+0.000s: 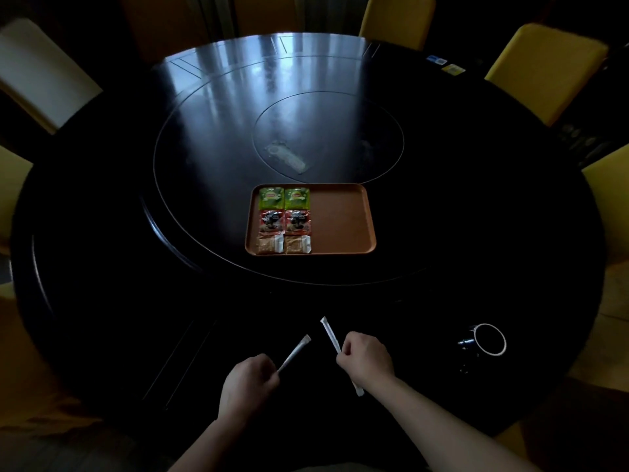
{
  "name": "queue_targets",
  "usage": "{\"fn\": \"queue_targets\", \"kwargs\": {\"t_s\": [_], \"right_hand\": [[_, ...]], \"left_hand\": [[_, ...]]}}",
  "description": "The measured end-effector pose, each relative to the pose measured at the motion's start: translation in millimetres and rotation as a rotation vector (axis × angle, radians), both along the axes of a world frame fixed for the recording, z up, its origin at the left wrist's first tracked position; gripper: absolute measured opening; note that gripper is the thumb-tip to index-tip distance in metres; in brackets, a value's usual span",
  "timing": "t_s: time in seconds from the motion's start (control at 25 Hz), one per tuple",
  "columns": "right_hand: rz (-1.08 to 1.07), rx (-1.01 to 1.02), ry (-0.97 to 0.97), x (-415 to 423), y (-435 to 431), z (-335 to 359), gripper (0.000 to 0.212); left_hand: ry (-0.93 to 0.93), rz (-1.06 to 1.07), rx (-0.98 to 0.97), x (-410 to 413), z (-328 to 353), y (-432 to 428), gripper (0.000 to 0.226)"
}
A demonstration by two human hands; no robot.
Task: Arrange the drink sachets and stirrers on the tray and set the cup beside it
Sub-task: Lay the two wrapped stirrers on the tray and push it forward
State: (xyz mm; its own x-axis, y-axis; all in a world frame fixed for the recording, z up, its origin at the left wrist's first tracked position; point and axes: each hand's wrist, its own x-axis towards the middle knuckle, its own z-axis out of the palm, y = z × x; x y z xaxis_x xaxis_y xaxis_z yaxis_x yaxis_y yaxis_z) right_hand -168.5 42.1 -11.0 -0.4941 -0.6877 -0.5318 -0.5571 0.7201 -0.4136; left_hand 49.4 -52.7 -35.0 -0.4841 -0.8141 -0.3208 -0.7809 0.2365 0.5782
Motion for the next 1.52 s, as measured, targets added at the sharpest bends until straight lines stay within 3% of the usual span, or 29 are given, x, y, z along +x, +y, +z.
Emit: {"fn": "queue_targets", "kwargs": {"t_s": [0.48,0.92,1.24,1.52], "right_hand": [[-0.227,-0.311,-0.025,-40.2,20.3,36.5,0.008],[-0.254,-0.379,-0.029,-64.0,-2.9,52.4,0.010],[-0.251,-0.441,0.014,-87.5,-34.6,61.2,0.008],[-0.237,-0.464,0.093,-123.9,-99.4,74.7,0.019]], "left_hand": [[0.290,0.059,0.060,-35.4,33.7,1.5,0.019],[0.440,0.105,0.068,-68.0,62.4,-22.4,0.020],[0.434,0.128,0.026,-105.1,83.3,-60.8,0.020],[0.372,0.096,-0.058,-171.6,95.3,-116.6,0.015]]}}
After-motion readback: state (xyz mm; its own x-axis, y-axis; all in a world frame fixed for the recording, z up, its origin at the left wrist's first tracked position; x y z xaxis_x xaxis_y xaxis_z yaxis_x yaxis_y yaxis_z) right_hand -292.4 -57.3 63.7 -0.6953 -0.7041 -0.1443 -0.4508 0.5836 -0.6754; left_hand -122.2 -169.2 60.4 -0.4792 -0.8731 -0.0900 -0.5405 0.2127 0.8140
